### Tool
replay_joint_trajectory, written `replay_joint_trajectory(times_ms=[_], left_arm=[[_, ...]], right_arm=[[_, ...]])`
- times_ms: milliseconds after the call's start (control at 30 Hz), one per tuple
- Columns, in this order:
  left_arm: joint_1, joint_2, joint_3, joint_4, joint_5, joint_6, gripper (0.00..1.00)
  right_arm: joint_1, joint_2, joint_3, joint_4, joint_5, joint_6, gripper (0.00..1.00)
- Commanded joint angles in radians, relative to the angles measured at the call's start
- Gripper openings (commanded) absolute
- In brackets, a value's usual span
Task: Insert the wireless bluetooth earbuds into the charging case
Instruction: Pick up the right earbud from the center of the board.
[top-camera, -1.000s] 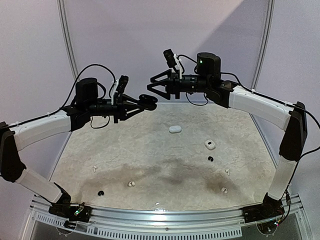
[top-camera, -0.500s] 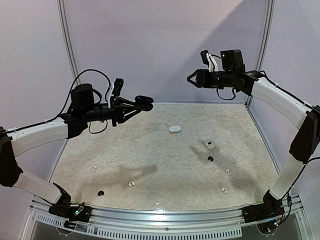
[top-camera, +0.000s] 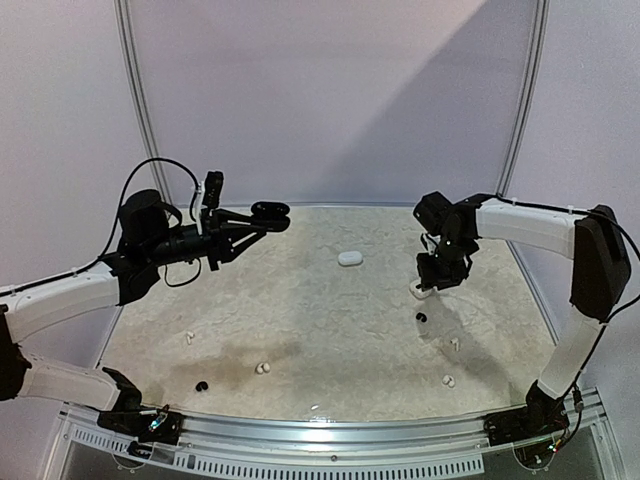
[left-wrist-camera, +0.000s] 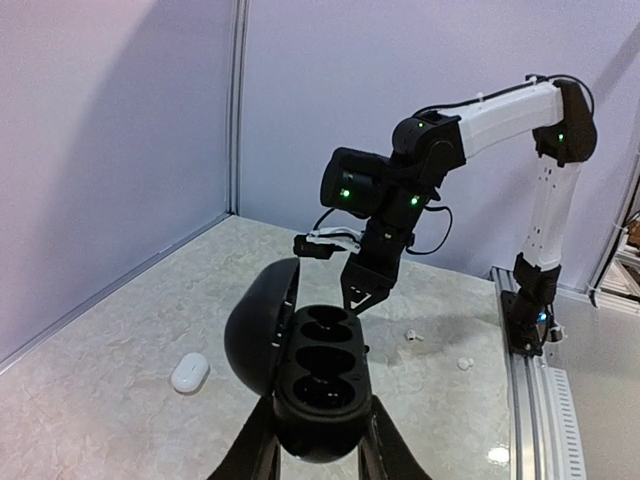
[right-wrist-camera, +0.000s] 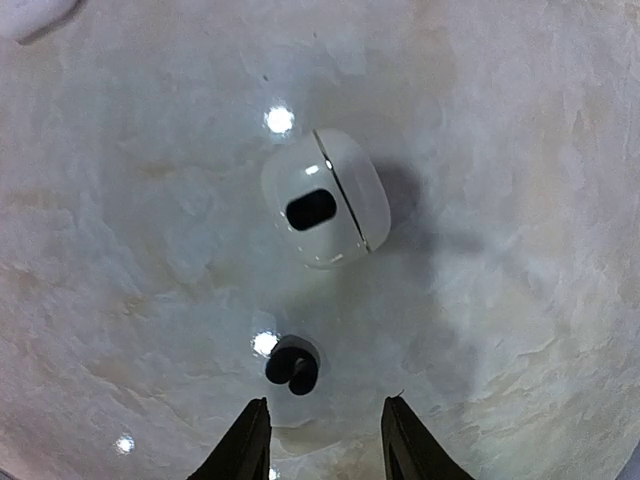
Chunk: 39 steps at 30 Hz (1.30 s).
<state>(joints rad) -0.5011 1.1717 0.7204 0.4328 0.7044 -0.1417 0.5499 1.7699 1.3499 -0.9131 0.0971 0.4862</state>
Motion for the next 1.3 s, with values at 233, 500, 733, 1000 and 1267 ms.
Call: replay_joint_trajectory(times_ms=[233,500,733,1000,1267], left_arm=[[-0.006,-0.083,-0.059,-0.045,-0.007,0.068,0.0],[-0.016,-0.076,-0.066,-0.039,0.007,0.114,0.0],[-0.016,-0.078,-0.064,-0.035,0.009,0.126,0.0],[-0.016,-0.078,-0.062,-0.047,0.009,0.14,0.0],[-0.016,-0.071,-0.053,-0.065,0.007,0.179,0.0]], right_arm=[[0.007,0.046,-0.15,0.127,-0.002,-0.01,0.32],[0.008,0.082,-0.17,0.165,-0.029,-0.007,0.27],[0.019,0.066,-0.208,0.167,-0.043,-0.005,0.23],[0.066,0.072,-0.224,0.199,-0.085,0.011,0.2],[0.112,0.065,-0.228,0.209,-0.141,0.042,0.14]])
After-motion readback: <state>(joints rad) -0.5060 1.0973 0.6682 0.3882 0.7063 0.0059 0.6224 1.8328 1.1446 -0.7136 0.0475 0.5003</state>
